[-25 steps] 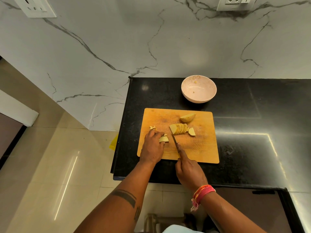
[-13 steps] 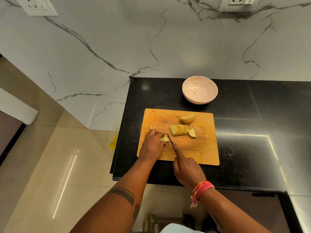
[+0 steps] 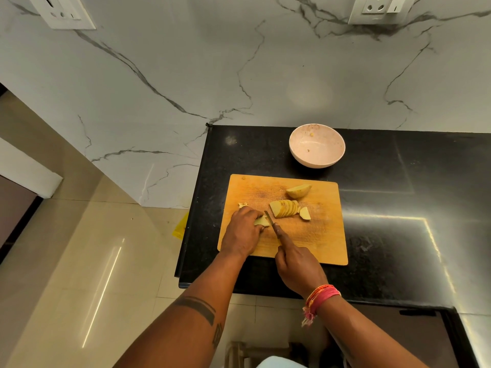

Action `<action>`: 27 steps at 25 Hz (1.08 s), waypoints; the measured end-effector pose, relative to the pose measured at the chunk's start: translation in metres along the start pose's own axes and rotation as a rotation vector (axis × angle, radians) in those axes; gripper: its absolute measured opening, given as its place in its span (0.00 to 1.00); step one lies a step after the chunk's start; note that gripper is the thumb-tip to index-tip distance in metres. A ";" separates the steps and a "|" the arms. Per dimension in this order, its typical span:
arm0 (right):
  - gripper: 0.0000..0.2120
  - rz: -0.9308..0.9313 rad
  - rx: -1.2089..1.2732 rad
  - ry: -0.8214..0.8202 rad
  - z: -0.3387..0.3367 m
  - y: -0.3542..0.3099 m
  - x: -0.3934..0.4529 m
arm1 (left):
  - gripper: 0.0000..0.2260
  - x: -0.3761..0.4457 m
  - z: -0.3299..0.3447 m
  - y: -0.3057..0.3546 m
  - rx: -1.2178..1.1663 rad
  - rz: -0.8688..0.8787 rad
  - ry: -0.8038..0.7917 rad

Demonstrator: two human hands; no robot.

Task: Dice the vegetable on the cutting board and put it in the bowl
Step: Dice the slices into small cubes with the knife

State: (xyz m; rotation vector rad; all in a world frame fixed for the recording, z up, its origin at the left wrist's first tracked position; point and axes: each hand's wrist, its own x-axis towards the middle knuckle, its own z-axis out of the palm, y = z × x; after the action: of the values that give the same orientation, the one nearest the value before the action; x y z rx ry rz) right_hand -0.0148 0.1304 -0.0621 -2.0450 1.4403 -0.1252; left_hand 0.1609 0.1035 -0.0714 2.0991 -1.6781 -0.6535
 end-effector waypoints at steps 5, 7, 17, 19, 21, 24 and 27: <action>0.30 -0.006 -0.029 0.022 0.006 -0.007 -0.003 | 0.17 0.002 0.003 0.002 0.050 0.012 0.006; 0.31 -0.011 -0.049 0.019 0.008 -0.009 -0.002 | 0.16 0.002 0.003 0.003 0.059 0.019 0.015; 0.35 0.021 -0.190 -0.051 0.012 -0.018 0.004 | 0.15 0.002 0.005 0.007 0.065 -0.021 0.017; 0.37 0.024 -0.222 -0.070 0.015 -0.014 -0.013 | 0.15 0.002 0.006 0.007 0.061 -0.033 0.024; 0.37 0.037 -0.226 -0.086 0.014 -0.010 -0.026 | 0.15 0.003 0.008 0.006 0.058 -0.043 0.031; 0.36 0.044 -0.212 -0.086 0.011 -0.006 -0.035 | 0.15 0.002 0.007 0.005 0.047 -0.043 0.033; 0.35 0.048 -0.144 -0.039 0.007 -0.005 -0.033 | 0.16 -0.002 0.008 0.001 0.001 -0.027 0.023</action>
State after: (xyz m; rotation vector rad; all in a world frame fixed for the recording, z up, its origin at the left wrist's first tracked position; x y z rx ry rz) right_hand -0.0208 0.1637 -0.0560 -2.1131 1.5110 0.0392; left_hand 0.1553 0.1054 -0.0772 2.1248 -1.6408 -0.6344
